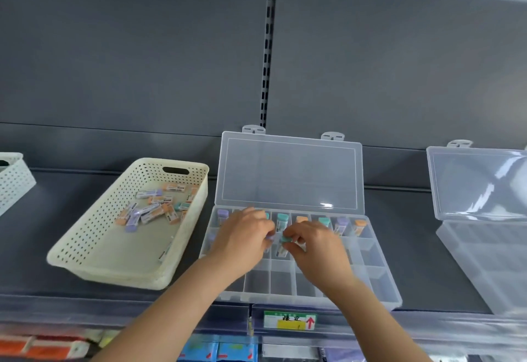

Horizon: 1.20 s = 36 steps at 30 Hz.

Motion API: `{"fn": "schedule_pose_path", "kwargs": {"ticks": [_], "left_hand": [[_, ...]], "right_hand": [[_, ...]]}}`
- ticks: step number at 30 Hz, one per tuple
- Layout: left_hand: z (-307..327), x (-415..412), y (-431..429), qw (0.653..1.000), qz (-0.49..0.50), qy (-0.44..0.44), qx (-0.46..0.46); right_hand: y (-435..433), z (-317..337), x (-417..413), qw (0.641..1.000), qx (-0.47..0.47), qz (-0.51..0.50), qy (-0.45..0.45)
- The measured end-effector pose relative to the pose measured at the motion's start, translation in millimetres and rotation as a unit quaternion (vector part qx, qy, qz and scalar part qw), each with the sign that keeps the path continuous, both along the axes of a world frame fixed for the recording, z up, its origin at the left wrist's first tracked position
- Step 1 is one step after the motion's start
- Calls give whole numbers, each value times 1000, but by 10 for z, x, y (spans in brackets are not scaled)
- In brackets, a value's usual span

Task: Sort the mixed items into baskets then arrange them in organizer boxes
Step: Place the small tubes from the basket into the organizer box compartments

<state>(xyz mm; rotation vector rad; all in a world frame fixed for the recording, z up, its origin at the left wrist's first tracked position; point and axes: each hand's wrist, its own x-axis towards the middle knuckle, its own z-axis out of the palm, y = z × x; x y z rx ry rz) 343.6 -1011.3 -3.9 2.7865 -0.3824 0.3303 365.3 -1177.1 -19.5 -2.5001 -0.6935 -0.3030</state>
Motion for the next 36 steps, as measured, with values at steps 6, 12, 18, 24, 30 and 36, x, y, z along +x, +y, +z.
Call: {"fn": "schedule_pose_path", "kwargs": {"ticks": [6,12,18,24,30,36], "left_hand": [[-128,15,-19,998,23,31,52],[-134,32,11,996,26,36,72],[-113,43,69,996,16,34,77],[134,33,311,1000,26,-6,13],[334,-24,1058,989,129,-17,63],[268,-18,1812,951,220,102,195]], "right_hand": [[-2,-123,30,998,-57,27,-15],[-2,-137,68,997,-69,23,-27],[21,-76,80,998,-50,8,-35],[302,96,182,997,-53,39,-32],[876,274,263,993,-65,95,-28],[1606,343,335,979,-125,161,-26]]}}
